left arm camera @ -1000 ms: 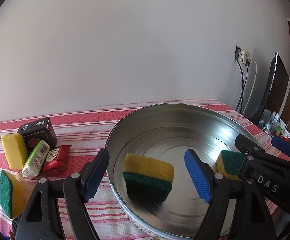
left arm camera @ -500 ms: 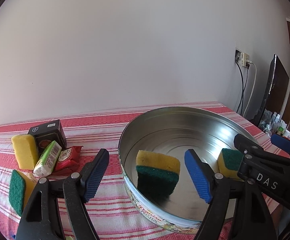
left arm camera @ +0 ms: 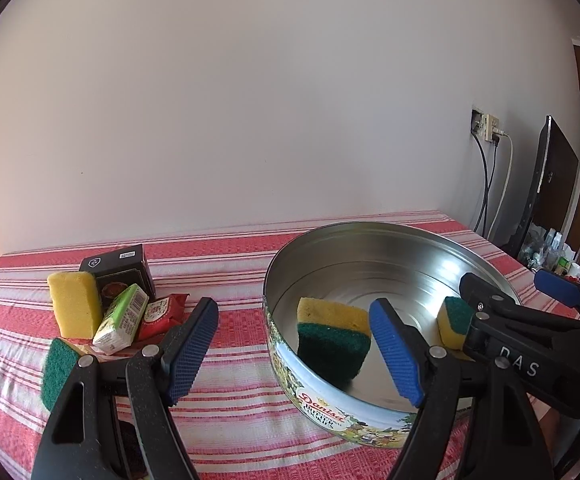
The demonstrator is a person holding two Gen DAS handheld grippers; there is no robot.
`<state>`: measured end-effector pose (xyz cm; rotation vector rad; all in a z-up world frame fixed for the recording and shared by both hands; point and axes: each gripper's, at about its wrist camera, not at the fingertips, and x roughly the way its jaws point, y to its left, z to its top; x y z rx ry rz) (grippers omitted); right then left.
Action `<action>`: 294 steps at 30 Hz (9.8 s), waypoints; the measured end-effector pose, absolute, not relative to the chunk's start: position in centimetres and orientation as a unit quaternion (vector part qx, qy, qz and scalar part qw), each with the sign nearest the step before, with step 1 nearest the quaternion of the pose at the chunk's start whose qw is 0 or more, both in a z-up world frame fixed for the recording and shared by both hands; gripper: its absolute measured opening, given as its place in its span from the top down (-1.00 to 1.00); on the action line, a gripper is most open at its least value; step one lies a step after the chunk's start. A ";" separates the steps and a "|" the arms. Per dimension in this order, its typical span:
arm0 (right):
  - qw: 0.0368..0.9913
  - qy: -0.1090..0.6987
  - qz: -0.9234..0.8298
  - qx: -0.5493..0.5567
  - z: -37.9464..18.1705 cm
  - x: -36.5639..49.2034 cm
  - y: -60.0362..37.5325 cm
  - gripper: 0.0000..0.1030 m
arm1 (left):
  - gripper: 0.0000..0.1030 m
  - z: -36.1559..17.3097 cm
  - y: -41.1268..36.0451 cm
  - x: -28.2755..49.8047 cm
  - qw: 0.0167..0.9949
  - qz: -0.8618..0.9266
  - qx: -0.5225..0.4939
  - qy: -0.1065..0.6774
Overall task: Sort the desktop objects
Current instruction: 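Withdraw both tools from the tin toward the remaining items, then grasp the blue knitted cloth with the left tool, then grasp the red snack packet with the right tool, then carry the blue cloth and red packet over the silver tin, then open right tool to drop the red packet while left tool drops the blue cloth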
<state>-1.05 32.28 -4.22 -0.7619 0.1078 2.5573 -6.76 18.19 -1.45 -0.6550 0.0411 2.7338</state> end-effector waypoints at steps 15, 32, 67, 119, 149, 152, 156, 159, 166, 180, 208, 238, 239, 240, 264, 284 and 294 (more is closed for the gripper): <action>0.232 0.039 0.930 -0.282 -4.1 -1.2 31.5 -0.76 | -0.55 -1.3 17.4 -6.6 0.168 0.958 -0.231 0.009; 0.221 0.019 0.936 -0.274 -2.9 -1.3 28.4 -0.76 | -0.55 -0.4 14.2 -5.9 0.158 0.961 -0.225 -0.003; 0.073 -0.014 0.946 -0.317 -5.8 -3.3 13.4 -0.71 | -0.55 -2.8 -3.9 -2.8 0.053 0.956 -0.289 0.005; -0.071 0.041 0.910 -0.407 -8.7 -0.2 10.1 -0.48 | 0.21 -4.2 -6.3 -3.9 0.101 0.935 -0.340 -0.026; -0.012 0.045 0.945 -0.324 -5.1 1.3 15.0 0.80 | 0.20 -2.5 -3.7 -3.2 0.122 0.941 -0.316 -0.015; -0.014 0.048 0.946 -0.319 -4.9 1.6 15.6 0.80 | 0.20 -2.2 -2.8 -3.1 0.131 0.942 -0.309 -0.006; -0.019 0.054 0.950 -0.308 -4.5 2.2 16.5 0.80 | 0.20 -1.7 -1.9 -3.1 0.141 0.942 -0.303 -0.004; -0.028 0.066 0.944 -0.322 -4.9 2.2 16.8 0.75 | 0.20 -1.7 -1.6 -3.0 0.142 0.943 -0.302 0.001; -0.081 0.052 0.929 -0.358 -7.9 1.4 12.5 -0.11 | 0.20 -2.4 -2.5 -3.3 0.131 0.942 -0.310 0.001; -0.105 0.018 0.902 -0.418 -11.3 -1.5 7.7 0.42 | 0.20 -2.8 -4.9 -3.3 0.112 0.944 -0.310 -0.019; 0.088 0.004 0.950 -0.300 -3.0 0.4 19.3 0.43 | 0.20 -0.5 5.6 -3.7 0.218 0.936 -0.275 0.013; 0.150 0.031 0.942 -0.298 -3.1 -1.6 29.0 0.43 | 0.20 -0.2 15.9 -6.3 0.263 0.928 -0.262 0.011; 0.151 0.032 0.942 -0.298 -3.2 -1.7 29.2 0.43 | 0.20 -0.3 16.2 -6.4 0.264 0.928 -0.263 0.011; 0.152 0.033 0.942 -0.299 -3.3 -1.8 29.4 0.43 | 0.20 -0.4 16.5 -6.6 0.264 0.928 -0.263 0.012; 0.179 0.034 0.930 -0.318 -5.0 -4.7 33.6 0.43 | 0.20 -1.3 20.2 -9.2 0.249 0.927 -0.280 0.004; 0.186 0.033 0.932 -0.309 -6.0 -5.5 34.7 0.10 | -0.44 -2.1 21.1 -10.4 0.191 0.942 -0.275 0.005; 0.197 0.028 0.932 -0.303 -5.2 -5.0 34.5 -0.01 | -0.56 -1.3 20.7 -9.6 0.173 0.952 -0.253 0.016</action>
